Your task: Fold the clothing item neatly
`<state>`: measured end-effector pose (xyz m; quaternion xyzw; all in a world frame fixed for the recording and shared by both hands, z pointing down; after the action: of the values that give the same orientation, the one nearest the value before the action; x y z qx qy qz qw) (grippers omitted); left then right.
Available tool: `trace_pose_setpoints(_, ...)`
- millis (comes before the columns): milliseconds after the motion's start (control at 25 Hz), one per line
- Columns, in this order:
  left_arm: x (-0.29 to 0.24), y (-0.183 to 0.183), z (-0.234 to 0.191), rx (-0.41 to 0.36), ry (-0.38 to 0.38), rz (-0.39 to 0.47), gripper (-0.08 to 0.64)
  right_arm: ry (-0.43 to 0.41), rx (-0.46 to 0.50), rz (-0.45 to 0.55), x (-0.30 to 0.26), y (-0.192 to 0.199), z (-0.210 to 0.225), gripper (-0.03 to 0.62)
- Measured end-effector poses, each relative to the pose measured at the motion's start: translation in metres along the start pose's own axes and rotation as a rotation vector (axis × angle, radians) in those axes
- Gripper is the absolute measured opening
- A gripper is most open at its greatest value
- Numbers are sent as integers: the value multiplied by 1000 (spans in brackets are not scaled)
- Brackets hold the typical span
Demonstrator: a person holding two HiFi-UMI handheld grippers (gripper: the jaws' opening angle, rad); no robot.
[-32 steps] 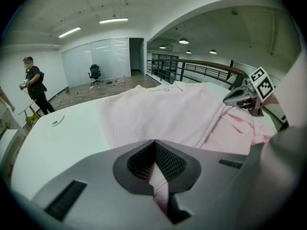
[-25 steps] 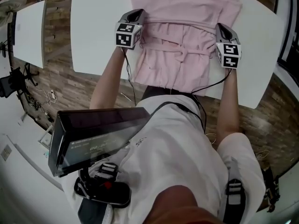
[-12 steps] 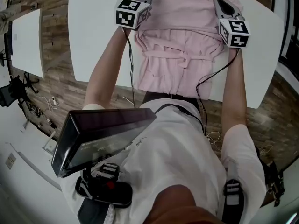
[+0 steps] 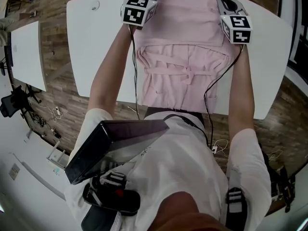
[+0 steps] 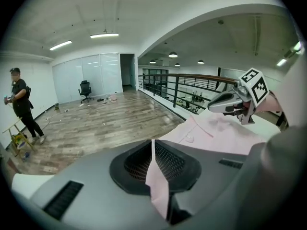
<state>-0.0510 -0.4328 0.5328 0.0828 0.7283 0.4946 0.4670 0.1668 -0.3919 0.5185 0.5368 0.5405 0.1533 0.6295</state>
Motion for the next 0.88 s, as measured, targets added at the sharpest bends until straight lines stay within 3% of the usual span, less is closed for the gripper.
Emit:
trace_pose_setpoints(280,-33,1,0,17,39,-87,105,-33,17,-67,-27,16,17,95)
trace_pose_setpoints(600,-45,6,-19,58,37,-138,104,-48,10,-113,-51,15,27,95)
trace_pose_setpoints(800,-56,16,-21,67,51,-197,104,-98,-28,-195,-65,28,22,95)
trace_pose_setpoints(880,-60,21,-17,48,56,-217,101,-103,-26,-211,-66,34,22,48)
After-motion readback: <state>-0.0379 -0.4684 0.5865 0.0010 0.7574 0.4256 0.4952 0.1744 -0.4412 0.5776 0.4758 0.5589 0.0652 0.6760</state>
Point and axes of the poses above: the fingertips, and each gripper's own axes: x backward along the fingers, z to its right, y out of its underside, the point moved 2 cm from there along x, backward along the fingers, and after that the axes turned 5 degrees about x, right-handed, at the moved point
